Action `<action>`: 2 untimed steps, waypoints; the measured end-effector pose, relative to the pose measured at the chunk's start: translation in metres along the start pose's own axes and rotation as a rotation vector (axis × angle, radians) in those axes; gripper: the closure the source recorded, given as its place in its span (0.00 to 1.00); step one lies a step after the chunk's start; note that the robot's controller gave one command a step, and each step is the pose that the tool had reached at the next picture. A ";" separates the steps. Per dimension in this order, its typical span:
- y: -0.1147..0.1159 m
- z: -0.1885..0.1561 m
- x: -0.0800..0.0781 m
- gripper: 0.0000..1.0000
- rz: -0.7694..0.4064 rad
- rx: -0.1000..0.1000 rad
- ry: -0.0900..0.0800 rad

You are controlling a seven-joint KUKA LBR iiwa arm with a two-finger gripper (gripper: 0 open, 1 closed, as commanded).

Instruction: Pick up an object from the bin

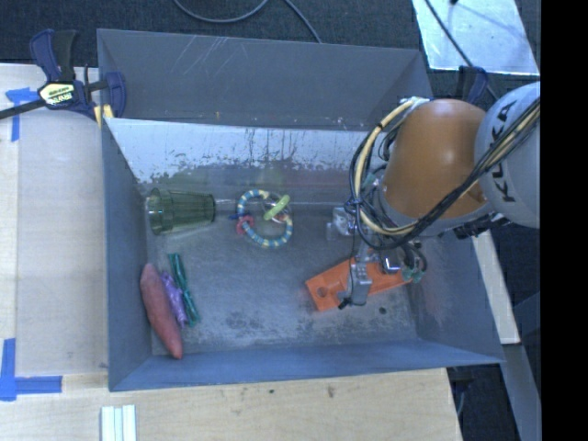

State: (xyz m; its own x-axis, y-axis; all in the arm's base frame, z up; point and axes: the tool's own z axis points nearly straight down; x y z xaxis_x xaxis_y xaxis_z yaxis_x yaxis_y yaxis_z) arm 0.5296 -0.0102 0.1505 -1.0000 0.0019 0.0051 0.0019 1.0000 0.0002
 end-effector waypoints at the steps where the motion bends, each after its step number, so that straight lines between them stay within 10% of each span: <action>1: 0.000 -0.005 -0.002 0.00 0.000 0.000 -0.008; 2: -0.016 0.078 0.011 1.00 -0.139 0.001 -0.002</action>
Offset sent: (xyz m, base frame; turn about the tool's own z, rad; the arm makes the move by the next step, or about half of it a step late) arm -0.0114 -0.0148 -0.0779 -0.1404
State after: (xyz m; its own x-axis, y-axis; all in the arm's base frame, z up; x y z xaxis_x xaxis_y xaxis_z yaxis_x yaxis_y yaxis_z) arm 0.5185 -0.0259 0.0726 -0.9906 -0.1366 0.0032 -0.1366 0.9906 0.0000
